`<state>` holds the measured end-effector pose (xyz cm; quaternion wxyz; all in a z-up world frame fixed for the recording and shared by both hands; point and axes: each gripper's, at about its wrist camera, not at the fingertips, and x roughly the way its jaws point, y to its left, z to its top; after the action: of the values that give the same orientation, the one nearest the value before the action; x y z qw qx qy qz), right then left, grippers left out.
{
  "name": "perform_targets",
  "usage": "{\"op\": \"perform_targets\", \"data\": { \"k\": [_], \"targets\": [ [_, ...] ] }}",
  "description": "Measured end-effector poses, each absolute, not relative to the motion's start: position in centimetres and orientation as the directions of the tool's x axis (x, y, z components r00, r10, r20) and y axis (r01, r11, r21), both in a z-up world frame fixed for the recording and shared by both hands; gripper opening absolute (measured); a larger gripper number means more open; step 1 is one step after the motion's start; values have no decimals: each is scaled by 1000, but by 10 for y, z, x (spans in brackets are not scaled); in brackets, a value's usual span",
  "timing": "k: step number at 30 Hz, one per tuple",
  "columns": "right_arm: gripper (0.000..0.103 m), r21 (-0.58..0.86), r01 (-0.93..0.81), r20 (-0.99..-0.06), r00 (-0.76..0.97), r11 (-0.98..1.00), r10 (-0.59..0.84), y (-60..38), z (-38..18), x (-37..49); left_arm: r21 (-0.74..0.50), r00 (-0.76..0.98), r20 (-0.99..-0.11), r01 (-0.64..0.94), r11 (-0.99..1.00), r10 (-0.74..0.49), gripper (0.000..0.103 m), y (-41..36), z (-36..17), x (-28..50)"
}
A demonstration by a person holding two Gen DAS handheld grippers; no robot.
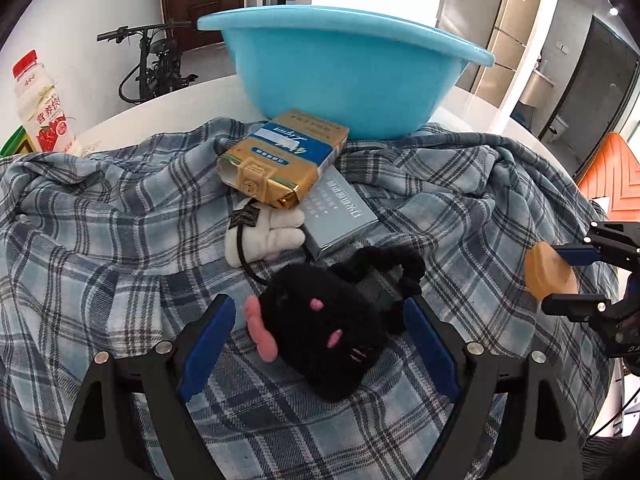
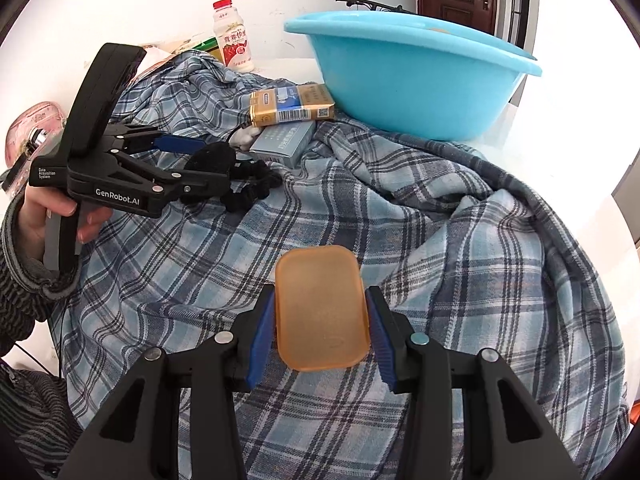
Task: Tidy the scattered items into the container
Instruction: 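Grasp the black plush toy with the left gripper while the right gripper holds the orange soap box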
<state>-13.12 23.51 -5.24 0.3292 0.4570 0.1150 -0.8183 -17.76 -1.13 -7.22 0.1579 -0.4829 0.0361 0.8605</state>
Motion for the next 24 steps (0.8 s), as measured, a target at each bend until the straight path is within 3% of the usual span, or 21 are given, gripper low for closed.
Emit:
{"op": "perform_targets", "data": {
  "k": [9, 11, 13, 24],
  "targets": [
    [43, 117, 639, -822, -368, -761, -435, 237, -51, -129, -147, -465, -838, -310, -939, 285, 87, -16, -76, -182],
    [43, 120, 633, -820, -371, -765, -436, 239, -51, -129, -129, -477, -838, -302, -945, 267, 60, -16, -76, -180],
    [43, 122, 631, -817, -374, -766, -439, 239, -49, -128, -101, -478, -842, -313, -944, 248, 53, -15, -75, -178],
    [43, 107, 640, -799, -400, -761, -449, 238, -35, -119, -91, -494, -825, -362, -928, 274, 49, -12, -43, -152]
  ]
}}
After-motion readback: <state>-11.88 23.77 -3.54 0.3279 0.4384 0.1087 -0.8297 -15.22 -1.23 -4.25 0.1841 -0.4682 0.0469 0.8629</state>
